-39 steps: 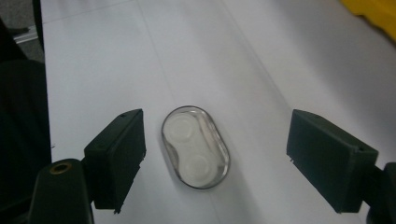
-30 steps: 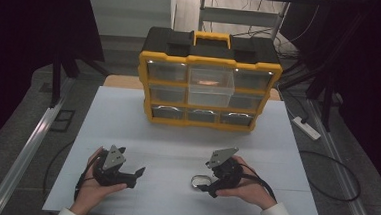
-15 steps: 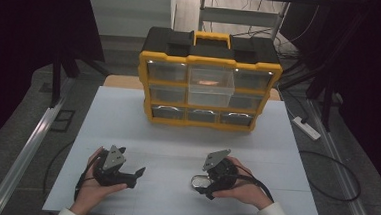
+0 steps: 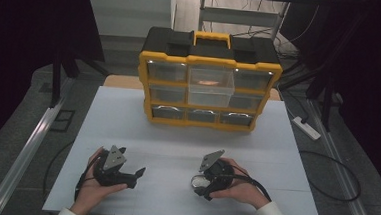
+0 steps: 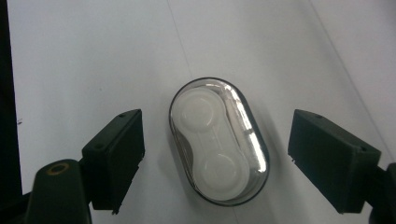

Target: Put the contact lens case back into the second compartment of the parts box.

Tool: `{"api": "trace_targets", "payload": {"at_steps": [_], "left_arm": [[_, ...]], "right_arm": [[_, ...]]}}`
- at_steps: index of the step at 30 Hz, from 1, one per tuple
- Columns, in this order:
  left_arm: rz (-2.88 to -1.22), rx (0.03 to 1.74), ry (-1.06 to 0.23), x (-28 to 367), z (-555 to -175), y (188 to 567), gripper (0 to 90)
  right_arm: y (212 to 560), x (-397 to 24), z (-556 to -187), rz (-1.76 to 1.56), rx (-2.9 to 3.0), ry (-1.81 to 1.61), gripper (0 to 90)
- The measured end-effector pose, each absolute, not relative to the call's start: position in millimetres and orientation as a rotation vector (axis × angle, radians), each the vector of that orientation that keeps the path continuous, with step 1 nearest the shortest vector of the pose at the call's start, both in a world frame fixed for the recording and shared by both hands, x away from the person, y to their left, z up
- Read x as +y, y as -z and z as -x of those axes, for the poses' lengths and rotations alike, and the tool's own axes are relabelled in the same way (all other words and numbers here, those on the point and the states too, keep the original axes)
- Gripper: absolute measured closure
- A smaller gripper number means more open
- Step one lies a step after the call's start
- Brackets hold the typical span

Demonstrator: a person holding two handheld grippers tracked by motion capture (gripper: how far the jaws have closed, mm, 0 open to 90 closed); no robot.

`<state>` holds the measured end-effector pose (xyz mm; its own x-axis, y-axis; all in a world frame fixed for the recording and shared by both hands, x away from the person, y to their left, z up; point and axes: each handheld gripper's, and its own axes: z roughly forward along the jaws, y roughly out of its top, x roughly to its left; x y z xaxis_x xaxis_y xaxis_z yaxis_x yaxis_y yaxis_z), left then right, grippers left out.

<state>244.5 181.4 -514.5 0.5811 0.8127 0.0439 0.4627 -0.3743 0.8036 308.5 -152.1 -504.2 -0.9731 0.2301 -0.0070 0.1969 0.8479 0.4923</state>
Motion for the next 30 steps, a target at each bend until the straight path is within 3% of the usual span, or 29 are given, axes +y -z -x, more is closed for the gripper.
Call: {"api": "trace_targets", "payload": {"at_steps": [15, 22, 30], "left_arm": [[-2.034, 1.013, -0.565, 180.8, -244.7, 514.9, 5.7], [-2.034, 1.012, -0.566, 181.0, -244.5, 514.8, 5.7], [-2.03, 1.014, -0.569, 181.6, -244.5, 514.7, 5.8]], "right_arm": [[513.4, -148.7, -311.3, -0.311, 2.982, -0.732, 21.3], [510.4, -149.5, -308.9, -0.268, 2.971, -0.748, 42.2], [509.5, -149.7, -307.2, -0.231, 2.974, -0.754, 48.1]]}}
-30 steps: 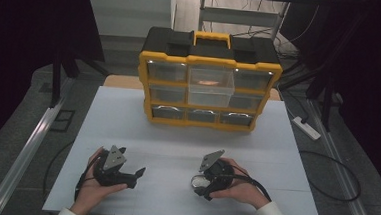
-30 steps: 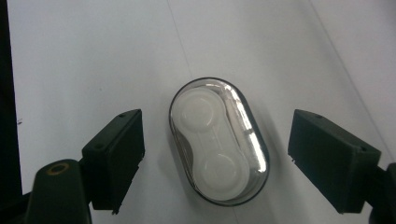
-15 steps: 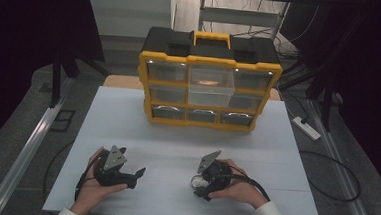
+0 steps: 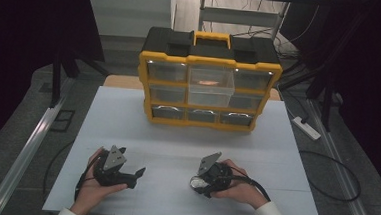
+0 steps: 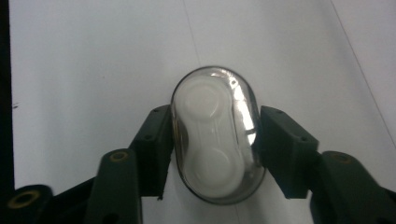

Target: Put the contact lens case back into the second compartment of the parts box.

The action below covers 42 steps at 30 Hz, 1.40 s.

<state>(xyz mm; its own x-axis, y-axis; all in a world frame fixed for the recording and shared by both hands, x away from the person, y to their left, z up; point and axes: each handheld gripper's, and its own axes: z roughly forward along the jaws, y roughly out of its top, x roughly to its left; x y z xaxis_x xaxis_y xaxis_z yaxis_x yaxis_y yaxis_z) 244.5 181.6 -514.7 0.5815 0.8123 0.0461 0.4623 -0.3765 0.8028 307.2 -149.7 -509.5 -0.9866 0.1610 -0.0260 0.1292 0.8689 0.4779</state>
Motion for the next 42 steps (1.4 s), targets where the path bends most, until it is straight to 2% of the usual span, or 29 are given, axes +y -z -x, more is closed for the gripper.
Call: {"api": "trace_targets", "payload": {"at_steps": [22, 42], "left_arm": [[-2.021, 1.016, -0.56, 182.4, -244.3, 514.4, 5.8], [-2.003, 1.033, -0.557, 188.0, -241.3, 514.5, 5.8]], "right_arm": [[485.7, -168.0, -304.6, -0.375, 2.842, -0.943, 48.7], [478.3, -182.6, -307.0, -0.498, 2.756, -1.065, 48.7]]}}
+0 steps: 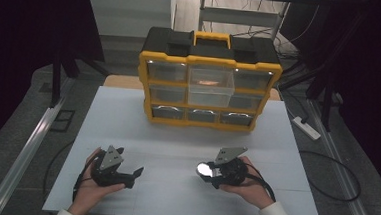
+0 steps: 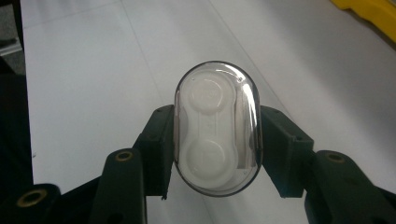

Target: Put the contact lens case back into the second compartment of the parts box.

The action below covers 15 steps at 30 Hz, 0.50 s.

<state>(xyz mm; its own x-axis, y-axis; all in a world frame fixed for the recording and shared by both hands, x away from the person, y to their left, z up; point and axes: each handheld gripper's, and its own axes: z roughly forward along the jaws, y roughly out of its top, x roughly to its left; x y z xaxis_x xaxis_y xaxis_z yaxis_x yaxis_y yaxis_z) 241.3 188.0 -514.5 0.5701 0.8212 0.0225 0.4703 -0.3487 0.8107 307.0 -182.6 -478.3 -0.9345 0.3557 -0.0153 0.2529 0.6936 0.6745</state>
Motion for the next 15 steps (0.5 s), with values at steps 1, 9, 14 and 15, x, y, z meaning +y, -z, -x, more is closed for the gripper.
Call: {"api": "trace_targets", "payload": {"at_steps": [1, 9, 14, 15], "left_arm": [[-2.001, 1.034, -0.56, 188.4, -240.6, 514.2, 5.7], [-1.995, 1.041, -0.557, 189.5, -240.1, 514.6, 5.9], [-1.999, 1.035, -0.555, 188.9, -240.9, 514.6, 5.8], [-1.998, 1.036, -0.554, 188.8, -241.2, 514.7, 5.8]], "right_arm": [[478.3, -182.5, -307.9, -0.502, 2.752, -1.07, 48.7], [476.6, -183.3, -310.5, -0.519, 2.729, -1.102, 48.6], [475.7, -184.5, -310.1, -0.534, 2.714, -1.119, 48.7], [475.6, -184.5, -309.9, -0.534, 2.711, -1.123, 48.7]]}}
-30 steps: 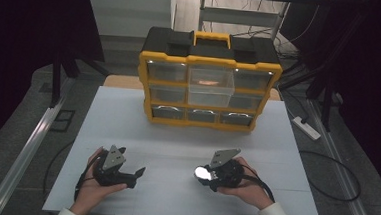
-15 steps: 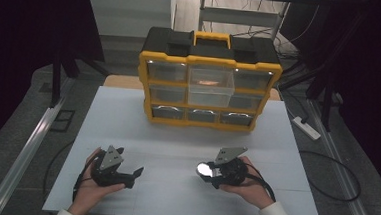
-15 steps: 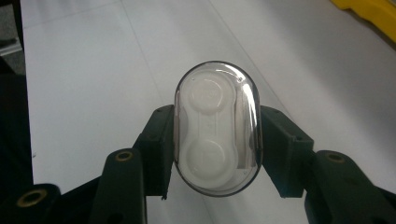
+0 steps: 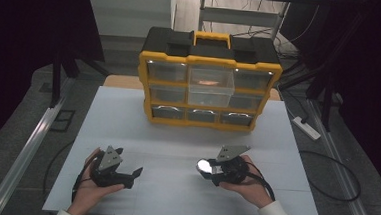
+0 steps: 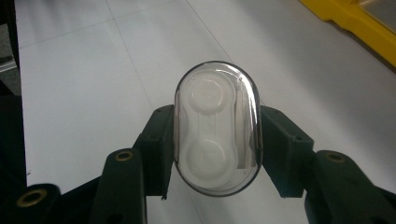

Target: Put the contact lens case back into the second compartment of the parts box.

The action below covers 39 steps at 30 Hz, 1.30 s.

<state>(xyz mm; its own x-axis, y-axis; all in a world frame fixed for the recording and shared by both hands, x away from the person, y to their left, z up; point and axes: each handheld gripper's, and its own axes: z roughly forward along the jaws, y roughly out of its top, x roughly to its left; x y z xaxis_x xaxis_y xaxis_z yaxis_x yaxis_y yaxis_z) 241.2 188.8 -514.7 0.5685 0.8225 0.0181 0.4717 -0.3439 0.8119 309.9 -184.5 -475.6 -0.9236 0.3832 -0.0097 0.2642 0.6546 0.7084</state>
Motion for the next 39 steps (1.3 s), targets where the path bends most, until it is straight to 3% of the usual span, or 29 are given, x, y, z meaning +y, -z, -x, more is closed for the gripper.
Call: {"api": "trace_targets", "payload": {"at_steps": [39], "left_arm": [[-2.012, 1.016, -0.557, 181.8, -245.7, 514.2, 5.6]], "right_arm": [[447.4, -205.9, -305.8, -0.638, 2.537, -1.302, 48.7]]}}
